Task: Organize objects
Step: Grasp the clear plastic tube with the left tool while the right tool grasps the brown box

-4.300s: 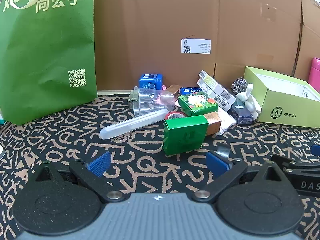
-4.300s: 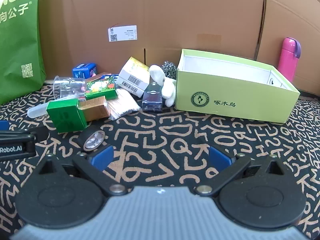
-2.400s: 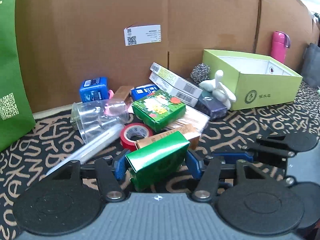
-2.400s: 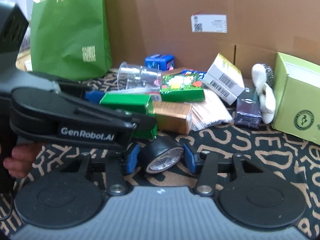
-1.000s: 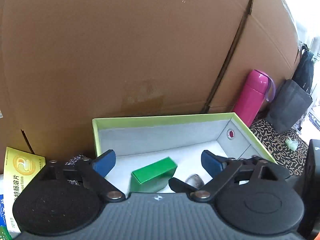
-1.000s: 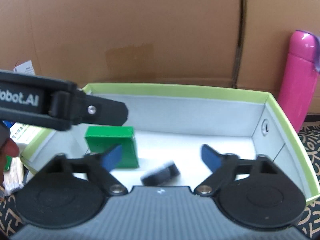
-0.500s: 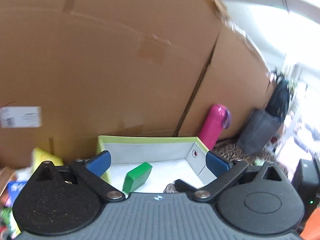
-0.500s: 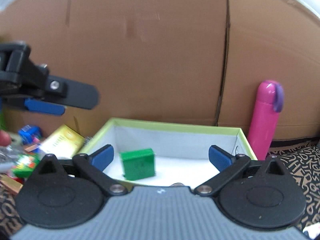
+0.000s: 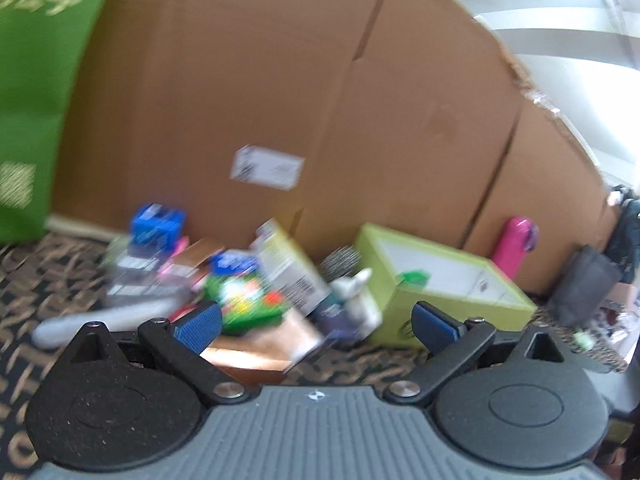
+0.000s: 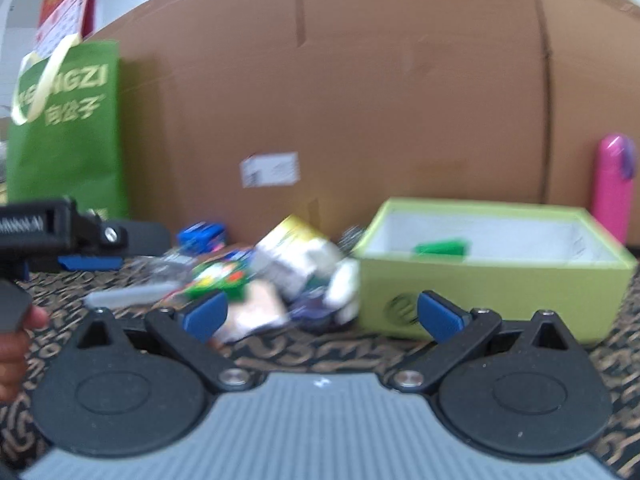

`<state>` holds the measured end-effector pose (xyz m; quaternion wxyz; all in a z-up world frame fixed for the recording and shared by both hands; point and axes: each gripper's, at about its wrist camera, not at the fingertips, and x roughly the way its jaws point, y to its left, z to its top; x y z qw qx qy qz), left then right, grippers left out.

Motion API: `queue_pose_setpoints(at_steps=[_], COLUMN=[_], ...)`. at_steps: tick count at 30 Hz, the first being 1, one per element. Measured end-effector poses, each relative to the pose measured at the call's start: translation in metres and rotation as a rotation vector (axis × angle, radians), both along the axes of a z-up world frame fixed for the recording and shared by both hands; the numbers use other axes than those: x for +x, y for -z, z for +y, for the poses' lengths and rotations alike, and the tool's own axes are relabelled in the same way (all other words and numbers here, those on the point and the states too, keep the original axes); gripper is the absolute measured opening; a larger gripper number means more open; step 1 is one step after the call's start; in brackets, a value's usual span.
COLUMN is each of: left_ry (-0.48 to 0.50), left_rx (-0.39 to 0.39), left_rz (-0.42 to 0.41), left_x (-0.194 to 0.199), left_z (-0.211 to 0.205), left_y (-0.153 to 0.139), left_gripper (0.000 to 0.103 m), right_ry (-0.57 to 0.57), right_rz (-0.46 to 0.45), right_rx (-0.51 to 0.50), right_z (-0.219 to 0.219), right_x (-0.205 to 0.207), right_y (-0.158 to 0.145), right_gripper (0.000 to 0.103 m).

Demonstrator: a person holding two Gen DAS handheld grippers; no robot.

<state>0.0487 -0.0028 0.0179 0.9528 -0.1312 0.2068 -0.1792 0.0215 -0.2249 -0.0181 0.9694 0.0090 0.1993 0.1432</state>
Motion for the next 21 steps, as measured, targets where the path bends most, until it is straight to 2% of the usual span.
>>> queue_pose_setpoints(at_steps=[4,10,14,19,21], left_ry=[-0.056,-0.149,-0.186,-0.161,-0.143], left_rx=[0.037,0.048,0.058,0.121,0.154], left_rz=[0.049,0.094,0.088,0.055,0.053], left_x=[-0.005,-0.006,-0.005,0.015,0.029], left_z=[0.018,0.050,0.073,0.096,0.102], left_y=[0.025,0.044,0.044,0.033,0.031], left_gripper=[0.103,0.103,0.103,0.103,0.103], right_ry=[-0.016,-0.091,-0.212,-0.382,-0.395], right_rz=[0.046,0.125,0.081,0.049,0.055], right_rx=[-0.051,-0.049,-0.082,-0.170,-0.209], right_z=[0.027,0.048,0.074,0.104,0.112], right_x=[0.000,0.011,0.026,0.066,0.079], right_y=[0.013,0.030,0.026,0.029,0.032], right_gripper=[0.103,0.103,0.103,0.102,0.094])
